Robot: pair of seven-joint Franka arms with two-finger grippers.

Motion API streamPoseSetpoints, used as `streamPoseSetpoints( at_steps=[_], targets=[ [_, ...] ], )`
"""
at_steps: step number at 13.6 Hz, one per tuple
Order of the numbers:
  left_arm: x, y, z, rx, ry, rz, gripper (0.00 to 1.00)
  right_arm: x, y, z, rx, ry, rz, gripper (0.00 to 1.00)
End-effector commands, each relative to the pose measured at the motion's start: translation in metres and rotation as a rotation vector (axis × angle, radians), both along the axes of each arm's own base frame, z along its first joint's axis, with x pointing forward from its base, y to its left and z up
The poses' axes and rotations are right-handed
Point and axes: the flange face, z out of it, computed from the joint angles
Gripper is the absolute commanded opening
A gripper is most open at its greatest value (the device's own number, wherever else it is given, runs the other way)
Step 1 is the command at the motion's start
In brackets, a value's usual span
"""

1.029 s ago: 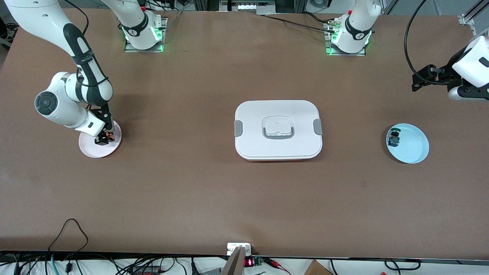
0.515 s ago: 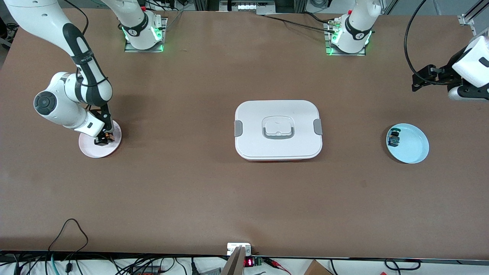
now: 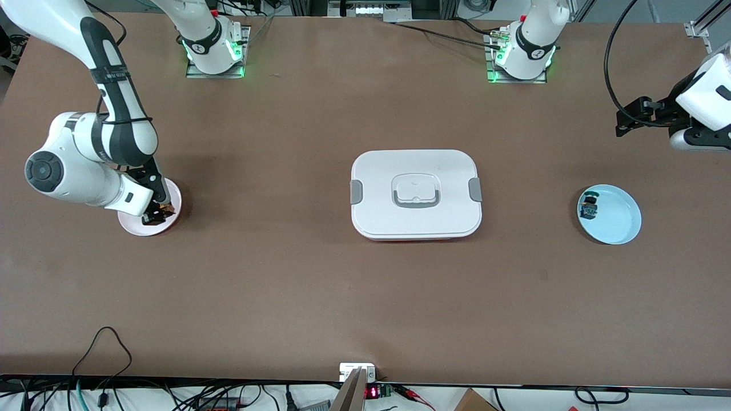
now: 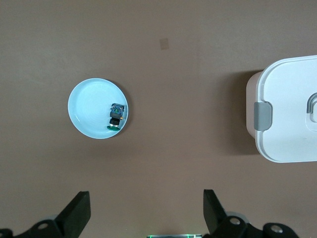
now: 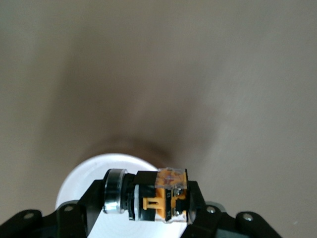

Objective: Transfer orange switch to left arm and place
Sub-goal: 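Lift the orange switch and carry it above the white box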

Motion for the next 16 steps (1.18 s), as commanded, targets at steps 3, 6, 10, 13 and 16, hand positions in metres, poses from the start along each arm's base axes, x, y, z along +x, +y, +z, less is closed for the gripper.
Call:
streamPoseSetpoints(
  at_steps=[3, 6, 10, 13, 16],
  targets=[
    [0.001, -0.001, 0.006, 0.005, 0.005, 0.007, 1.00, 0.009, 0.084, 0.040, 0.235, 0.095, -0.127, 0.00],
    [0.001, -0.001, 0.006, 0.005, 0.005, 0.007, 1.00, 0.001, 0.134, 0.045, 0.437, 0.207, -0.303, 0.00],
    [0.001, -0.002, 0.006, 0.005, 0.005, 0.005, 1.00, -0.012, 0.222, 0.080, 0.665, 0.308, -0.427, 0.00],
    [0.004, -0.005, 0.000, -0.039, 0.016, 0.002, 1.00, -0.017, 0.271, 0.102, 0.898, 0.364, -0.529, 0.00],
    [0.011, -0.009, -0.018, -0.170, 0.073, 0.021, 1.00, -0.031, 0.327, 0.105, 1.038, 0.398, -0.630, 0.00]
  ],
)
